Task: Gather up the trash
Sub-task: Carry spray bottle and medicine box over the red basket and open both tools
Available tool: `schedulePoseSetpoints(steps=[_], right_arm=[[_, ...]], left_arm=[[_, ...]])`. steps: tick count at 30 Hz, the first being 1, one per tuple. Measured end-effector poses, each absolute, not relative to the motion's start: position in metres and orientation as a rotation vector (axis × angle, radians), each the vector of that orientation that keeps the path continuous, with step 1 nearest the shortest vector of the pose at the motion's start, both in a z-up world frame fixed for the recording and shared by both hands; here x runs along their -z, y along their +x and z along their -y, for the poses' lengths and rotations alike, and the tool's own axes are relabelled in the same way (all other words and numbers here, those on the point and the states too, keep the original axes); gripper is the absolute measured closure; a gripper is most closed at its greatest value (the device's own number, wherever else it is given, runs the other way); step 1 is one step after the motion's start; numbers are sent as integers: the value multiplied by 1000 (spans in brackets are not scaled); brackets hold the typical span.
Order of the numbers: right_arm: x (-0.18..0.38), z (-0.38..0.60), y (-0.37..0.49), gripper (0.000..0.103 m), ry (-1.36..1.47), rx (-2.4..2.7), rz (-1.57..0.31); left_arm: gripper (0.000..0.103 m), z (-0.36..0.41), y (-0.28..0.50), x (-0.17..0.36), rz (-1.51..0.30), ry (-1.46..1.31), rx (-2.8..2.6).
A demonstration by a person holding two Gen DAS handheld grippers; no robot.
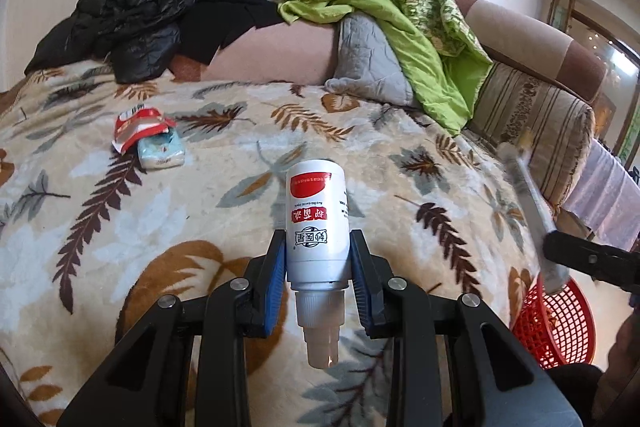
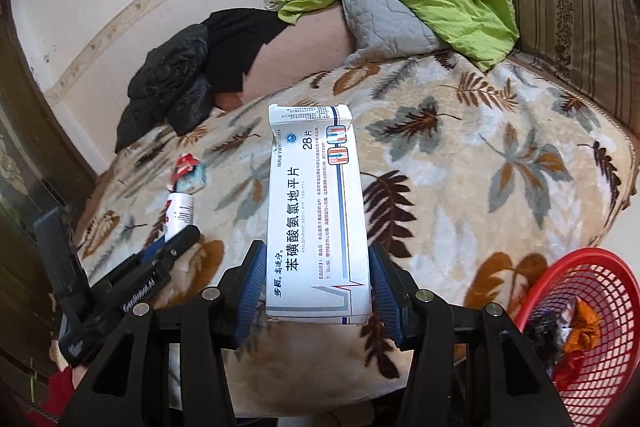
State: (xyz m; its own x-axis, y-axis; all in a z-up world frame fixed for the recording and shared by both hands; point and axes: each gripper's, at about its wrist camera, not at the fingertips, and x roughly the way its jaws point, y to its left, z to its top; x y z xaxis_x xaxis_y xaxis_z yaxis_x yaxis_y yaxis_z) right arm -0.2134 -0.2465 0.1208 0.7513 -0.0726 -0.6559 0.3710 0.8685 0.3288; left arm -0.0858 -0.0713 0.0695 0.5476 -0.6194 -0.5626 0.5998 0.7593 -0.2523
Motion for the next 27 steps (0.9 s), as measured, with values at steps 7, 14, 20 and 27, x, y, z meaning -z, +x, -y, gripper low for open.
schedulePoseSetpoints(steps=[7, 14, 20, 27], right_arm=[[-120, 252, -233, 48, 527, 197, -688], [-139, 293, -300, 48, 591, 233, -637], [-144, 341, -370, 48, 645, 382, -593], [-135, 373, -423, 48, 706, 490, -600]], left_arm=[[74, 69, -109, -90, -702, -97, 769], [74, 103, -147, -111, -727, -70, 912], [74, 160, -193, -132, -751, -10, 1100], [74, 232, -240, -140, -814, 65, 1285]])
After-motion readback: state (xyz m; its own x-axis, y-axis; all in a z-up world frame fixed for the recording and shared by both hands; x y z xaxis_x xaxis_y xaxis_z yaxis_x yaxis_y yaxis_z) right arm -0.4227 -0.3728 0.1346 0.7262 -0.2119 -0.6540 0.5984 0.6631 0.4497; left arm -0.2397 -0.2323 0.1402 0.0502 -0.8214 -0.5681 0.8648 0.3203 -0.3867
